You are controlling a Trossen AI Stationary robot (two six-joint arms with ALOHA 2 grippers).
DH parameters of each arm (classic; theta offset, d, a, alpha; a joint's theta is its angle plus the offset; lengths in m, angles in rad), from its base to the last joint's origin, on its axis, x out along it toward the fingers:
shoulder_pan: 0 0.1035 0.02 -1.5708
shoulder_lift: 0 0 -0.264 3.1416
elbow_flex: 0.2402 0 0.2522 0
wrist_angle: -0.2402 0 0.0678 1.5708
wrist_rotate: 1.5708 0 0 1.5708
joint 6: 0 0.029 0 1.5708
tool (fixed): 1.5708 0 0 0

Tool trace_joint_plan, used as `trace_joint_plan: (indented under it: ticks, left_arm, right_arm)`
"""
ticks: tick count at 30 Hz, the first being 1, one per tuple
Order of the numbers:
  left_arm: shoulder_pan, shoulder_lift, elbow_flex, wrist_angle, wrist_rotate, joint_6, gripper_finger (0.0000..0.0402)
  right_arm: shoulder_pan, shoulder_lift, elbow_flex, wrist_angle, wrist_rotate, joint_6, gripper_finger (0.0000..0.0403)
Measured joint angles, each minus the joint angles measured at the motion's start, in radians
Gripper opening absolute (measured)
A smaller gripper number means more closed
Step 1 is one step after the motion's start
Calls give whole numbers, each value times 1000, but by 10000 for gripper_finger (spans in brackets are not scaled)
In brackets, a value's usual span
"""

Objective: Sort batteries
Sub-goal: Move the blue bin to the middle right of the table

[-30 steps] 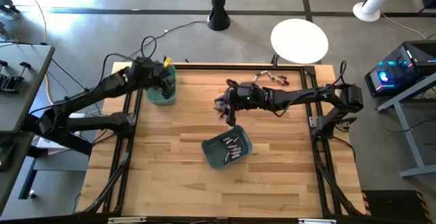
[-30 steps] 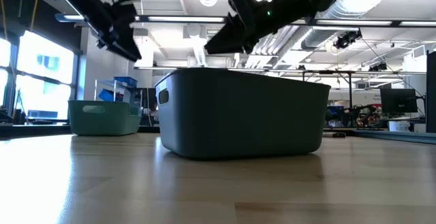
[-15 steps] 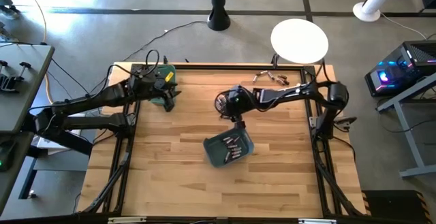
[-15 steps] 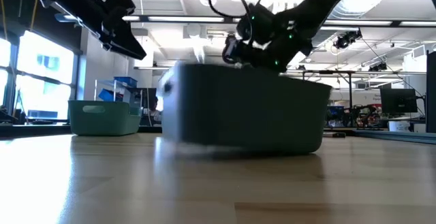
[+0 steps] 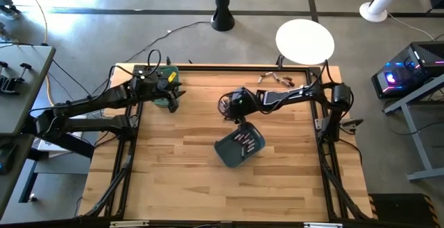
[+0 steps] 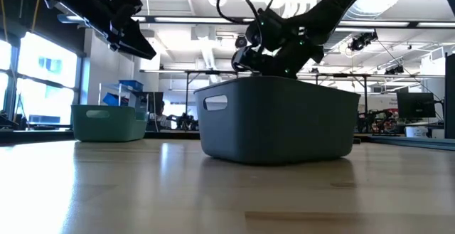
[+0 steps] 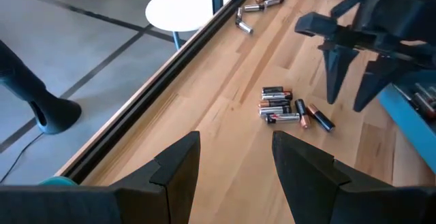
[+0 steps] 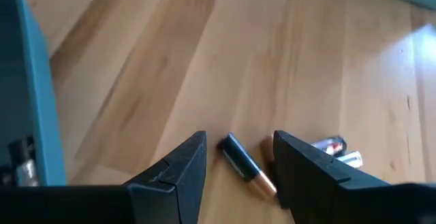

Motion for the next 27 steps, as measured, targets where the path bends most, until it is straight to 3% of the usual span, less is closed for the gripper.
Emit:
trace_joint_plan:
  ticks: [6,9,12,14,18,22,27]
  left_arm:
    - [-4,0,0,-4,0,0,176]
    - [-27,0,0,-11,0,36,176]
    - [-82,0,-8,19,5,79,176]
    - [-130,0,-26,58,6,110,176]
    - [-228,0,-83,207,7,163,176]
    - [-317,0,-150,369,7,163,176]
    - [-418,0,-222,499,7,152,176]
  right_arm:
    - [54,-1,131,-98,67,0,165]
    - [78,-1,283,-345,171,16,165]
    - [101,-2,454,-647,266,172,165]
    - [113,-3,546,-845,261,313,165]
    - [165,-11,602,-1099,119,520,165]
    - [308,-16,511,-1092,55,572,165]
    - [499,-16,420,-917,55,701,165]
